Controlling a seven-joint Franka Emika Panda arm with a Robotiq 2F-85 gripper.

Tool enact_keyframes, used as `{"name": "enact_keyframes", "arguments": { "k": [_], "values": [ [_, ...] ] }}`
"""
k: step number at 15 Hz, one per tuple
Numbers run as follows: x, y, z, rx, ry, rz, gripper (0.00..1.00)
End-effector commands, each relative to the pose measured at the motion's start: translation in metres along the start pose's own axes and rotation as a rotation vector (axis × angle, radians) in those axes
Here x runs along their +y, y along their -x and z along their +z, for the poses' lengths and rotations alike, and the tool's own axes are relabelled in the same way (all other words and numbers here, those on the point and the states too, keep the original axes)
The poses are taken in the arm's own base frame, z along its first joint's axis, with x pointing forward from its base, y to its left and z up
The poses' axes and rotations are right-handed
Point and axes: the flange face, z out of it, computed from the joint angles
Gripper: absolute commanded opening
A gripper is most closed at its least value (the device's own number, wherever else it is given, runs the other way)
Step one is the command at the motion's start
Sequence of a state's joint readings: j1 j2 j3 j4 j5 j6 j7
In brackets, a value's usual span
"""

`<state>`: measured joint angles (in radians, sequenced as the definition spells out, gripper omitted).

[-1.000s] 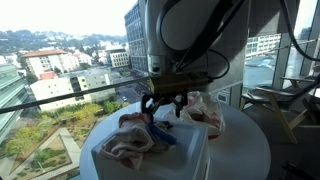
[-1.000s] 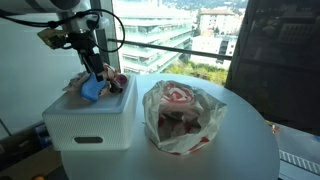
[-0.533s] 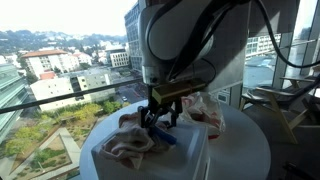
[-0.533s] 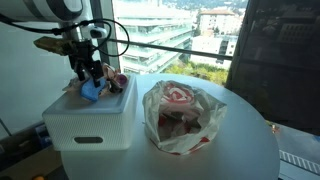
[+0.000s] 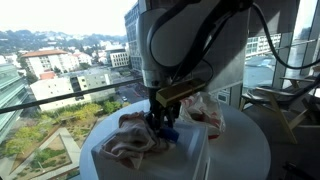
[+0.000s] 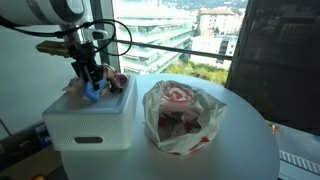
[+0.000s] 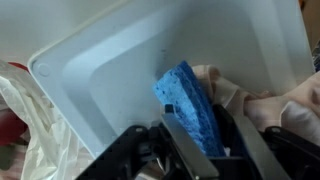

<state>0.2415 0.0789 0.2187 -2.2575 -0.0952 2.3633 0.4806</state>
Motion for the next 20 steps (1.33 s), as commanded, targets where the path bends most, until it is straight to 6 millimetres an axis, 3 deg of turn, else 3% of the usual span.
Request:
{"name": "enact_keyframes", "arguments": {
  "k": [1,3,6,9,12,16,20],
  "values": [
    [0.003,-0.004,-0.01,0.013,0.007,-0.013,0.15],
    [0.006,-0.003,-0.019,0.031,0.005,0.006,0.07],
    [0.02,0.001,-0.044,0.089,0.024,0.076,0.1],
    [0.045,0.004,-0.069,0.163,0.071,0.209,0.09],
    [0.08,0.007,-0.08,0.183,0.121,0.367,0.09],
    [0.137,-0.004,-0.057,0.203,0.183,0.574,0.09],
    [0.201,-0.021,-0.013,0.258,0.291,0.758,0.09]
  ]
}}
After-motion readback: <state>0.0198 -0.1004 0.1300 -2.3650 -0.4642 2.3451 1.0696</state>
